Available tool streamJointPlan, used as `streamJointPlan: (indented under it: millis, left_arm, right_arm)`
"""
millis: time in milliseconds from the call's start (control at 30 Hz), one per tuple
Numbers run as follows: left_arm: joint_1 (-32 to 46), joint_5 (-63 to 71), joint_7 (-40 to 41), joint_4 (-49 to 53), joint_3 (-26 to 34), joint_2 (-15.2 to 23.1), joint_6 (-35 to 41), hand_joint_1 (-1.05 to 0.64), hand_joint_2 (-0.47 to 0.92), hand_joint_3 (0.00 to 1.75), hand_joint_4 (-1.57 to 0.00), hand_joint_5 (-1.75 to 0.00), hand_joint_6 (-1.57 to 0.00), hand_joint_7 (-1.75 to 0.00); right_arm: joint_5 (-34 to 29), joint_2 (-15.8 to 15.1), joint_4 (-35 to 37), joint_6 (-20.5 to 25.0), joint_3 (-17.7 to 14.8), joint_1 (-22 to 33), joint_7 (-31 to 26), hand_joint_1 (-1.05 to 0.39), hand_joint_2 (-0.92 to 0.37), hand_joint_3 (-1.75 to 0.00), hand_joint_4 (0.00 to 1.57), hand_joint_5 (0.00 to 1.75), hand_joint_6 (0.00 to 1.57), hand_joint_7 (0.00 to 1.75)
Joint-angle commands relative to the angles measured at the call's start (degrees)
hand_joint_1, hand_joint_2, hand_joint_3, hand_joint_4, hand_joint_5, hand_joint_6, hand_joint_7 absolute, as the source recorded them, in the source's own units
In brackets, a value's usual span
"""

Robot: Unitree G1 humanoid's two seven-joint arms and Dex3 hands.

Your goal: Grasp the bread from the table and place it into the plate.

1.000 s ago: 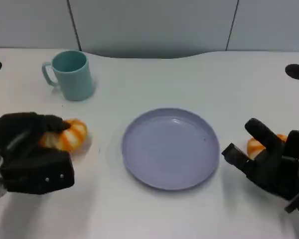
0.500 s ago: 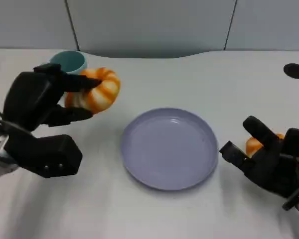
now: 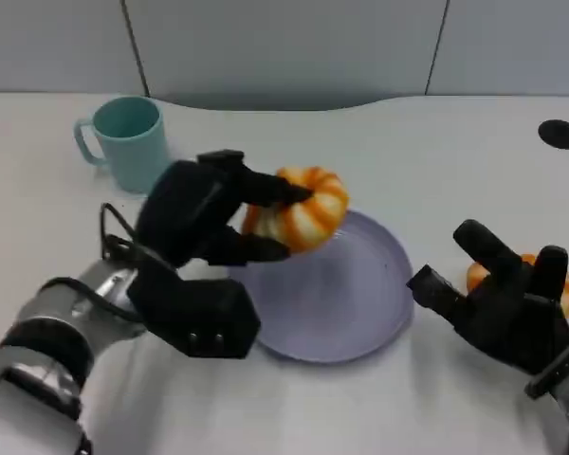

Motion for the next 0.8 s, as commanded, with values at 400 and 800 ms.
streamJointPlan:
  millis: [400, 800]
  left_arm:
    - [1.6, -10.4, -27.1, -0.4, 5.6, -2.0, 8.6, -0.54, 0.91, 0.11, -0.50, -0.24, -0.60, 0.00]
    - [3.2, -11.3, -28.5, -6.0, 7.8, 0.8, 10.8, -0.78, 0.92, 0.51, -0.42, -0.13, -0.73, -0.06]
  right_arm:
    - [1.3, 0.9, -2.3, -0.8, -0.1, 1.2, 1.8, -0.55, -0.92, -0.09, 0.62, 1.29, 1.01, 0.17]
    - [0.7, 0.6, -1.9, -1.5, 0.4, 0.7, 1.6, -0.61, -0.92, -0.10, 0.62, 1.33, 1.01, 0.18]
